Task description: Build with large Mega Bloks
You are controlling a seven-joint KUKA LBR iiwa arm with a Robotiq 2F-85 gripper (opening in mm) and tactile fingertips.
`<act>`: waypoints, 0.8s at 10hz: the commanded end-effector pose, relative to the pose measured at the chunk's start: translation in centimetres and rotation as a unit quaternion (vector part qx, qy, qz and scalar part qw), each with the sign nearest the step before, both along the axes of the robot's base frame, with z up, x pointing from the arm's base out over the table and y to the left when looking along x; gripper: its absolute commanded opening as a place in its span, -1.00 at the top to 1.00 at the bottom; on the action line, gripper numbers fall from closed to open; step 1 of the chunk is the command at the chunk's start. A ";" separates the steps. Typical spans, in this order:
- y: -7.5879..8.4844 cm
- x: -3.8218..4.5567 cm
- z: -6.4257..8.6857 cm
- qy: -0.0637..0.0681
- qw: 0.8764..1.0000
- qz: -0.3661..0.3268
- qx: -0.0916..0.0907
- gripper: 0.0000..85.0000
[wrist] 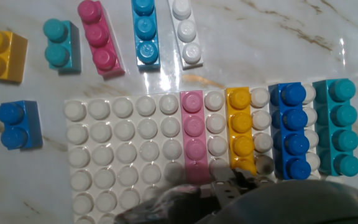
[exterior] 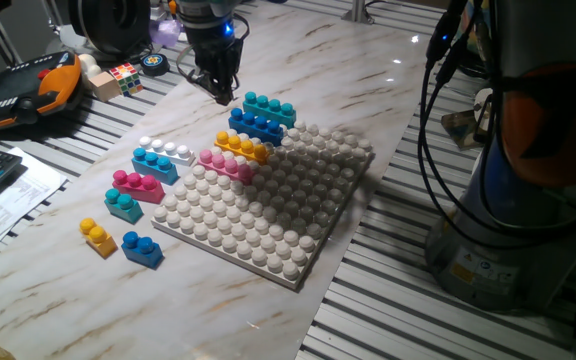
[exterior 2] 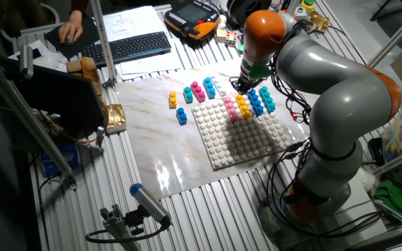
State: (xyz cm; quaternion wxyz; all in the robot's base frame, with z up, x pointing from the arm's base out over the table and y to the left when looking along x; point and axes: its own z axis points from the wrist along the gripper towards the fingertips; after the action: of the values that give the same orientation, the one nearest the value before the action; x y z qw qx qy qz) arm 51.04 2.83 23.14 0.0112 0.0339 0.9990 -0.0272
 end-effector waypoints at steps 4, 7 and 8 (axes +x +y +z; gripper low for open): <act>0.1 0.06 0.0 0.000 1.000 0.000 -0.002 0.98; 0.2 0.19 0.0 0.000 1.000 0.001 -0.002 0.98; 0.1 0.21 0.0 0.000 1.000 0.001 -0.002 0.98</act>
State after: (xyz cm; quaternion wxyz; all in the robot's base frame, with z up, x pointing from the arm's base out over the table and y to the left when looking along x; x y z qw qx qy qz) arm 51.26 2.96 23.17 0.0113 0.0334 0.9989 -0.0293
